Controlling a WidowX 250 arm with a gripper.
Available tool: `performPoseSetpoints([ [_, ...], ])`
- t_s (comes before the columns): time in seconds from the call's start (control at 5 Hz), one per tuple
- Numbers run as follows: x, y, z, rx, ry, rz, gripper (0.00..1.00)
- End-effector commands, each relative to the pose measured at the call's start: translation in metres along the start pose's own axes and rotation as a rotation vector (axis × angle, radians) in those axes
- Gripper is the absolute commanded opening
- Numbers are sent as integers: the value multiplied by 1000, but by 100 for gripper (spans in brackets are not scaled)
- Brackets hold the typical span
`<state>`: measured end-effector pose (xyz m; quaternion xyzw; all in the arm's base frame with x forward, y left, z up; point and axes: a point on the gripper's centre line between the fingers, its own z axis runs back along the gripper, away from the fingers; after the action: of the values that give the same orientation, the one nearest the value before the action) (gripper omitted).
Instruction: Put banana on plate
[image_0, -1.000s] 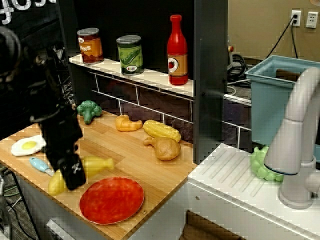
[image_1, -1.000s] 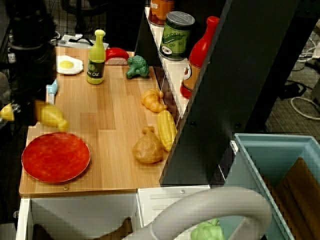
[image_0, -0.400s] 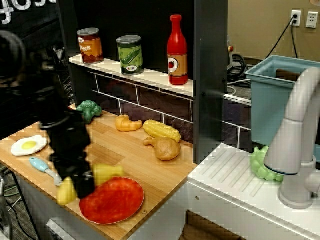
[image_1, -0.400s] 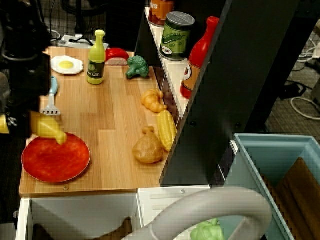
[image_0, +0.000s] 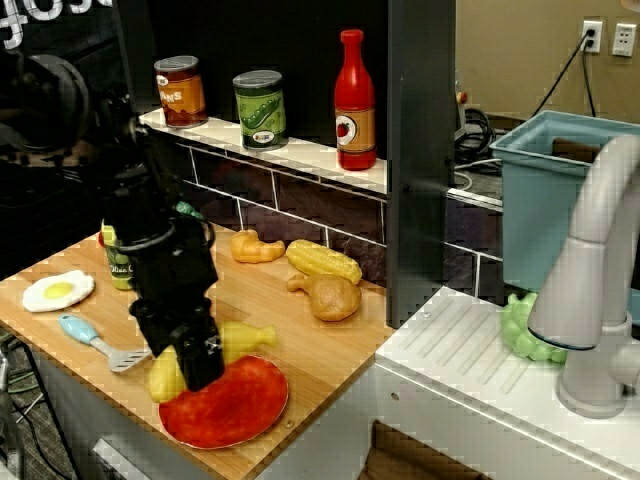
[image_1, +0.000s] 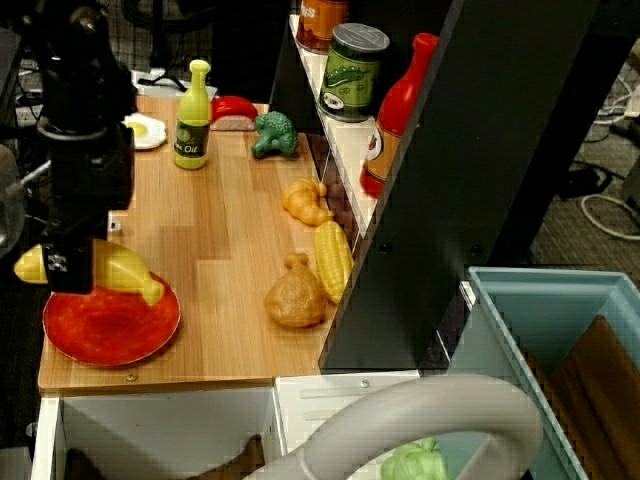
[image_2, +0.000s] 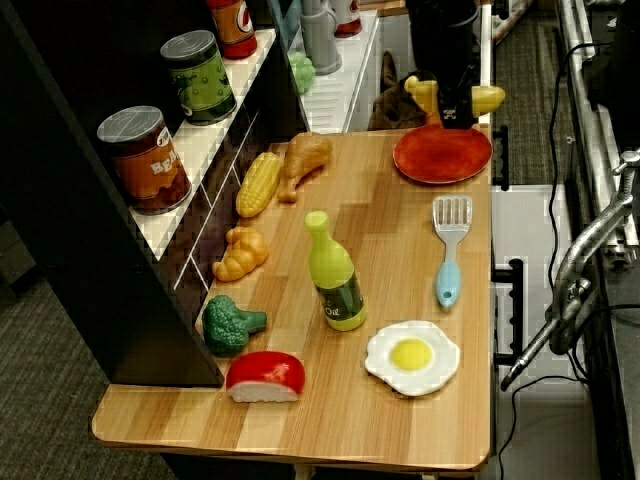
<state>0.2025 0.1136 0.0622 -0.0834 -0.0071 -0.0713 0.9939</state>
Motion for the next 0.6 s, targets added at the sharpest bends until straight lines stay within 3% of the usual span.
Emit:
performPoseSetpoints([
  [0.0,6,23,-14,69,-10,21,0],
  [0.2,-4,31,-19,81,17,18,100],
  [0.4,-4,31,-19,81,17,18,100],
])
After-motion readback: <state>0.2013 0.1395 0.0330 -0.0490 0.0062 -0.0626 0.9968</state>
